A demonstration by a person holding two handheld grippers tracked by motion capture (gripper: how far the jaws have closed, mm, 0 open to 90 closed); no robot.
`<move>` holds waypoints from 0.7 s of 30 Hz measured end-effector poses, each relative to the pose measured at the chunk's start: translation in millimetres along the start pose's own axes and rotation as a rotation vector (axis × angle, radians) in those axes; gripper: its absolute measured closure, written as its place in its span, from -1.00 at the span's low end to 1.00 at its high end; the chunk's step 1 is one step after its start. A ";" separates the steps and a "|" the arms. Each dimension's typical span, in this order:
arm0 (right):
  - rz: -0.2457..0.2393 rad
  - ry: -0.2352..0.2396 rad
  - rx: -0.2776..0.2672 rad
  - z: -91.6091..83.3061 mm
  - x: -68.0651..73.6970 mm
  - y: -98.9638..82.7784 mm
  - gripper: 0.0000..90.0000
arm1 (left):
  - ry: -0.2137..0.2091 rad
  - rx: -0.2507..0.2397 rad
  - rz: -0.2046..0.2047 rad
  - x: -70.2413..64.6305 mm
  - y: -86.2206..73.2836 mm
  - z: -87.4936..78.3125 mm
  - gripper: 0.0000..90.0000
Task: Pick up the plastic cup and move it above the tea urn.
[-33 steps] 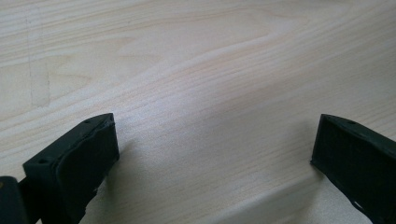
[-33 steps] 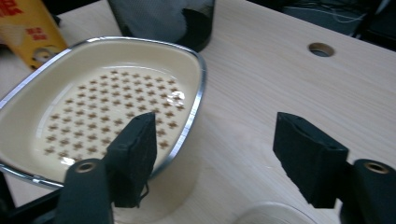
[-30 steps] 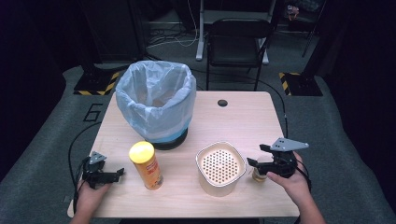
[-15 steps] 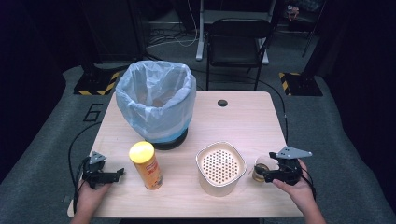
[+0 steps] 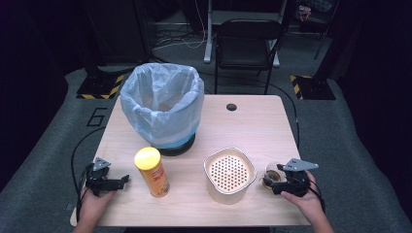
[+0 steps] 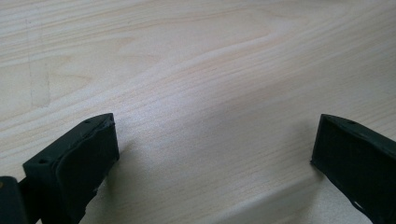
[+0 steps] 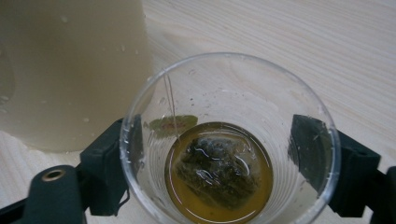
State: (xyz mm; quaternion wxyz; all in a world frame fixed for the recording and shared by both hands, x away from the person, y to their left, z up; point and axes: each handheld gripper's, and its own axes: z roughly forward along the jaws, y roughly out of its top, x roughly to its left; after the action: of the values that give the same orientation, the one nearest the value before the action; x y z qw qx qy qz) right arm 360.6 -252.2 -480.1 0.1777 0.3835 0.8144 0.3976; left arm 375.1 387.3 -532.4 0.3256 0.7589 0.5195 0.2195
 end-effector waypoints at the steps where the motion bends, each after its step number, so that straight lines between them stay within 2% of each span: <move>1: -0.005 -0.001 -0.003 0.6 -0.8 -1.0 -0.53 | -0.001 0.000 0.000 0.1 0.0 0.0 -0.99; 4: -0.007 0.011 -0.003 2.1 -2.9 -3.8 -0.41 | -0.002 0.001 0.000 0.0 0.0 0.0 -0.99; 5: 0.008 0.014 -0.015 2.4 -2.8 -4.4 -0.40 | -0.001 0.000 0.000 0.1 0.0 0.0 -0.99; 8: -0.001 0.025 -0.018 2.5 -4.7 -4.6 -0.38 | -0.002 0.001 -0.001 0.0 0.0 0.0 -0.99; 11: 0.014 0.029 -0.020 2.4 -3.5 -3.8 -0.38 | -0.002 0.001 -0.001 0.0 0.0 0.0 -0.99; 18: -0.009 0.026 -0.023 2.4 -1.9 -3.2 -0.39 | -0.002 0.001 0.000 0.1 0.0 0.0 -0.99; 21: -0.039 0.022 -0.030 1.9 -1.2 -3.3 -0.37 | -0.002 0.000 -0.001 0.0 0.0 0.0 -0.99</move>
State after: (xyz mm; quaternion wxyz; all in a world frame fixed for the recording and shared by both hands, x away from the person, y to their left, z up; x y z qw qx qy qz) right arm 360.9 -253.4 -483.8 0.1824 0.3607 0.8175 0.4104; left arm 375.1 387.3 -532.5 0.3260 0.7590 0.5195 0.2187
